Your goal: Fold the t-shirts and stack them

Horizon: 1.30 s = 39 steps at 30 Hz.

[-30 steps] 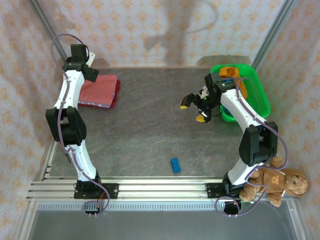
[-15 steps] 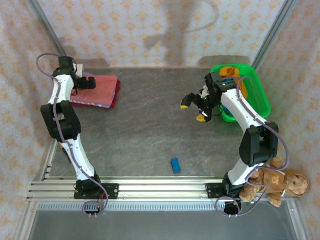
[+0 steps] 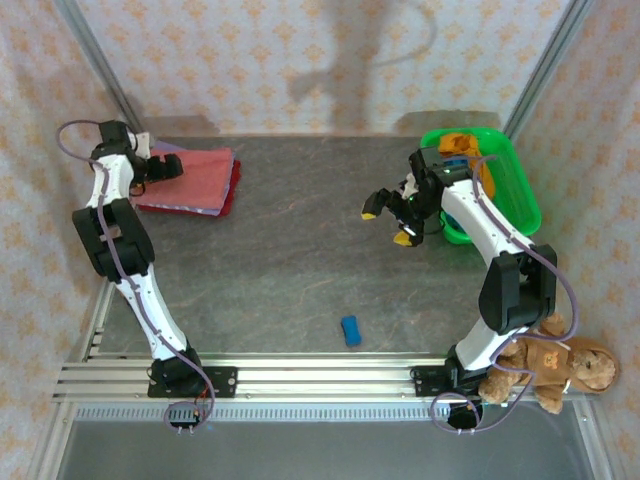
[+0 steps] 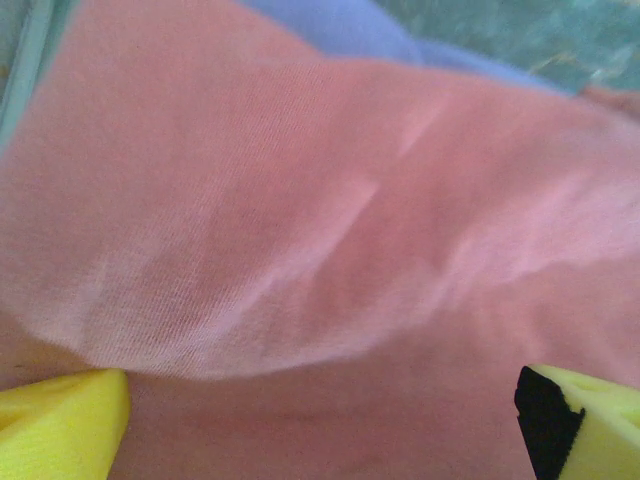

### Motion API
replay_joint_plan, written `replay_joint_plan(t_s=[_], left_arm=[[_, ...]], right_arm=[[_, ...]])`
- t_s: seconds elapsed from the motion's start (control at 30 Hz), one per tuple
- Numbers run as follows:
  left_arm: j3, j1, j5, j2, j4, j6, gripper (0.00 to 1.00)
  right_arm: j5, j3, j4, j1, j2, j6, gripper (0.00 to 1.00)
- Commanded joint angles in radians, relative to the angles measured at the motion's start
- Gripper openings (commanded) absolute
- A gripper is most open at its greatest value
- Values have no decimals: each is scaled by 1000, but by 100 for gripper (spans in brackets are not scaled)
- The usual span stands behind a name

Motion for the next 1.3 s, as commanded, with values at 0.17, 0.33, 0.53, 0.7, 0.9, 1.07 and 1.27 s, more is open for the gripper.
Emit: replay_joint_plan(t_s=[0.17, 0.33, 0.53, 0.7, 0.9, 1.07, 1.27], left_arm=[[263, -4, 69, 25, -14, -123, 100], [300, -3, 129, 129, 23, -236, 99], [391, -3, 89, 281, 11, -277, 99], [580, -5, 93, 431, 21, -340, 99], [591, -13, 108, 384, 110, -376, 99], [459, -50, 103, 157, 126, -325, 99], [-27, -80, 2, -306, 369, -386, 99]], right_arm=[[26, -66, 56, 4, -58, 25, 99], [32, -85, 70, 3, -67, 30, 99], [37, -85, 92, -1, -76, 43, 99], [44, -86, 60, -5, -93, 26, 99], [60, -98, 35, -21, -121, 14, 99], [117, -135, 77, -32, -145, 12, 99], [374, -182, 177, -55, -247, -72, 99]])
